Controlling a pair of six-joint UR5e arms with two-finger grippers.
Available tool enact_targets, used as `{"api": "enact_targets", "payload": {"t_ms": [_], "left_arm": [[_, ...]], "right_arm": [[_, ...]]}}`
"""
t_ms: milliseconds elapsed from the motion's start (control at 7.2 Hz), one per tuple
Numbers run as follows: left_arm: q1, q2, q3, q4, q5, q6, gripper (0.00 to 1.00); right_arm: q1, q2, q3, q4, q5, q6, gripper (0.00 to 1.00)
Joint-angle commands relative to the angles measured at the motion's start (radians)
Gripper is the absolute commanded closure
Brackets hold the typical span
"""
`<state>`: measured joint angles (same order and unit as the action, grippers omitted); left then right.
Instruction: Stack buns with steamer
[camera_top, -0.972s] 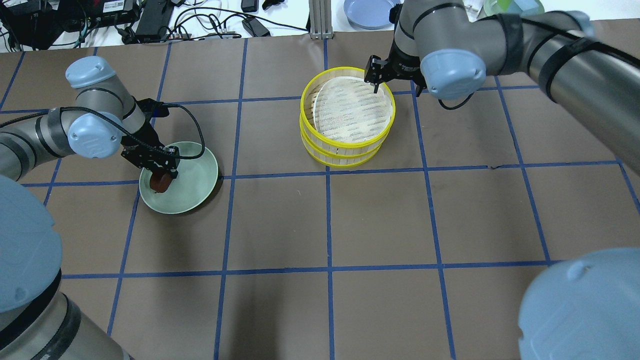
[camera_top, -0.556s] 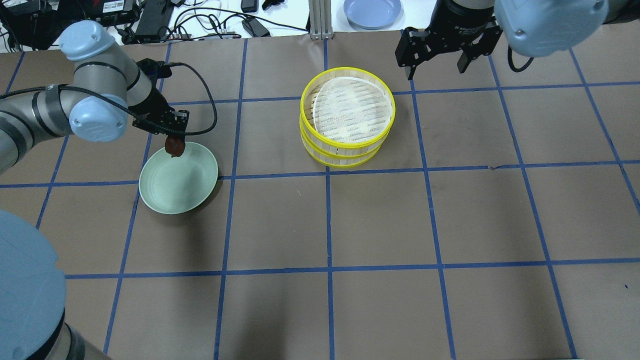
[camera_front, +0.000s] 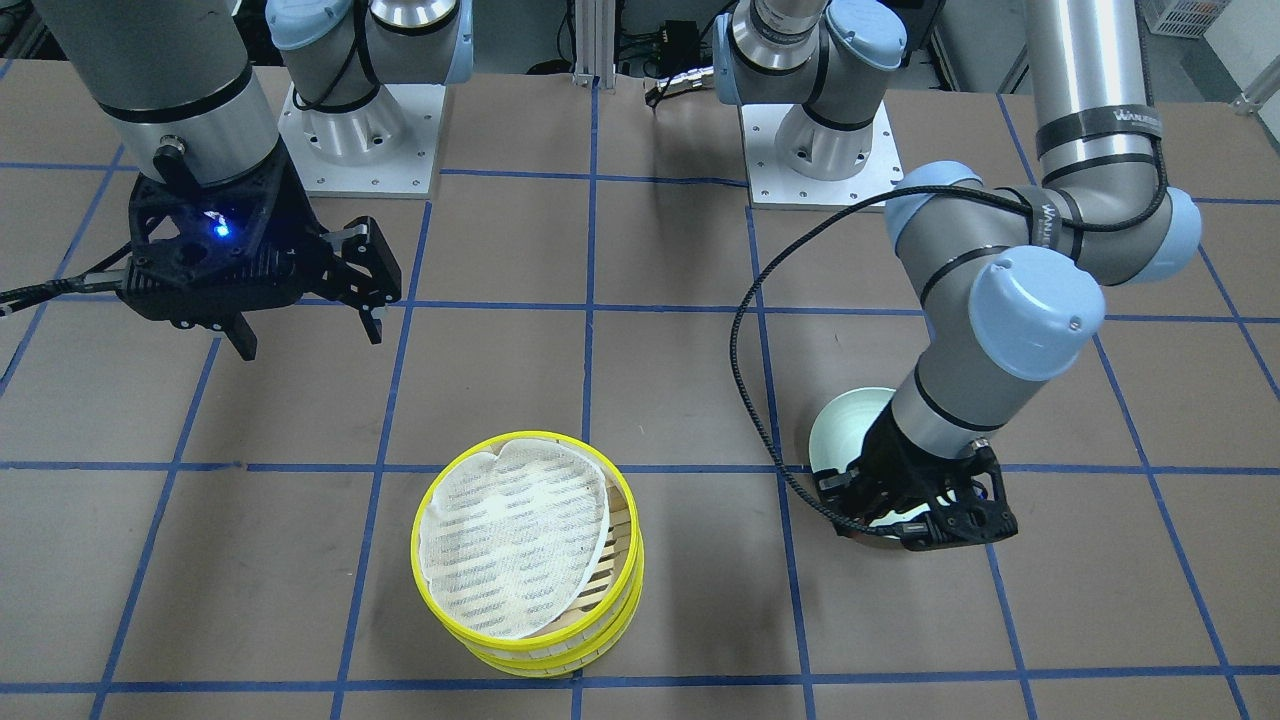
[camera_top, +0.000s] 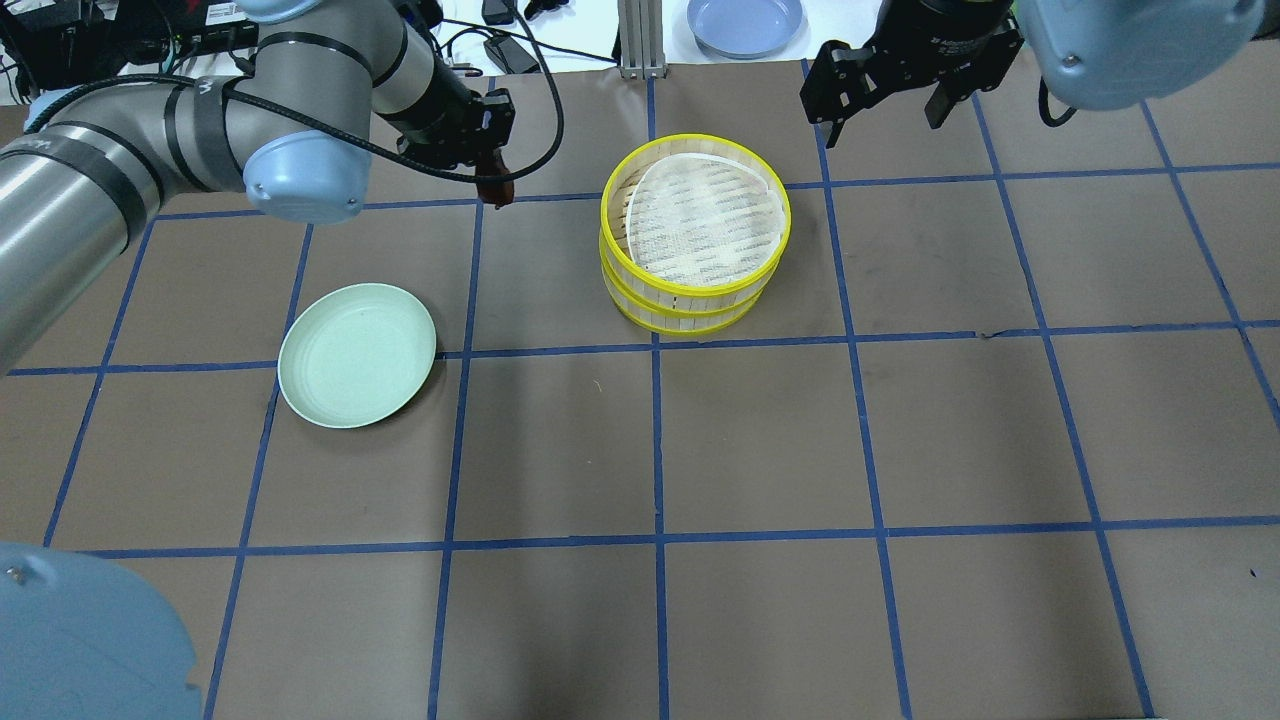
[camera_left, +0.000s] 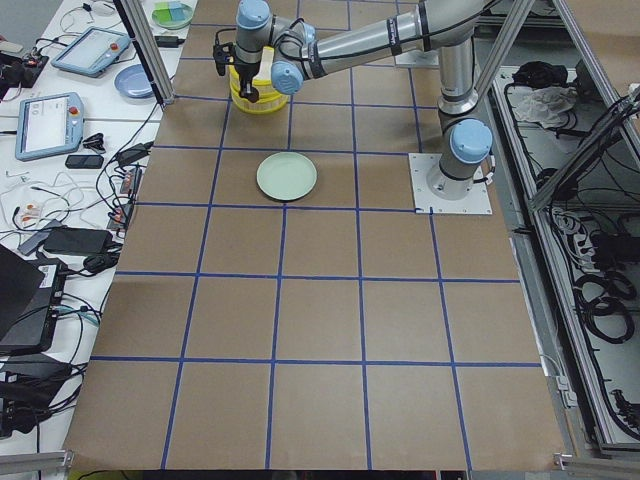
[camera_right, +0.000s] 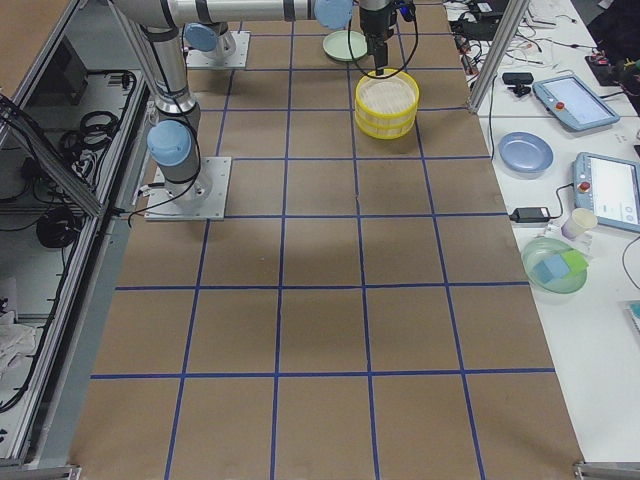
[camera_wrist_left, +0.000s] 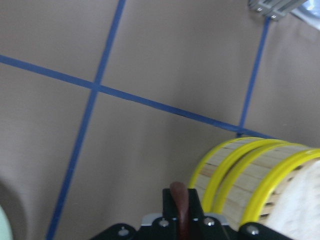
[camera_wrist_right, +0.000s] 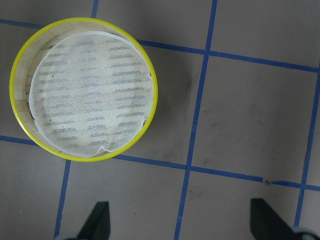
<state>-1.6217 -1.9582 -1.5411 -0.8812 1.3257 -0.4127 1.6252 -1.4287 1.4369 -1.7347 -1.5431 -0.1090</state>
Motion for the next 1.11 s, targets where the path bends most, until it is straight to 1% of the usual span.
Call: {"api": "enact_targets", "payload": {"t_ms": [0,139,417,556,833,972], "left_arm": [[-0.055,-0.037,0.000,0.134,-0.162,-0.170,1.00],[-0.078,-0.059,-0.001,0.163,-0.192,-0.211,1.00],[-0.107,-0.105,-0.001,0.194,-0.192,-0.247,1.00],[-0.107,-0.128,0.001,0.212,-0.195,-0.242,0.69],[-0.107,-0.148,0.004,0.215,-0.195,-0.241,0.20],[-0.107,-0.151,0.010,0.217,-0.192,-0.219,0.05]], "right_arm": [[0.001,0.004,0.003,-0.005,0.003,0.005,0.00],[0.002,0.005,0.008,-0.011,0.003,0.005,0.00],[0.001,0.005,0.011,-0.023,0.003,0.005,0.00],[0.001,0.005,0.013,-0.023,0.003,0.002,0.00],[0.001,0.005,0.013,-0.023,0.001,0.003,0.00],[-0.002,0.005,0.013,-0.025,-0.015,-0.012,0.00]]}}
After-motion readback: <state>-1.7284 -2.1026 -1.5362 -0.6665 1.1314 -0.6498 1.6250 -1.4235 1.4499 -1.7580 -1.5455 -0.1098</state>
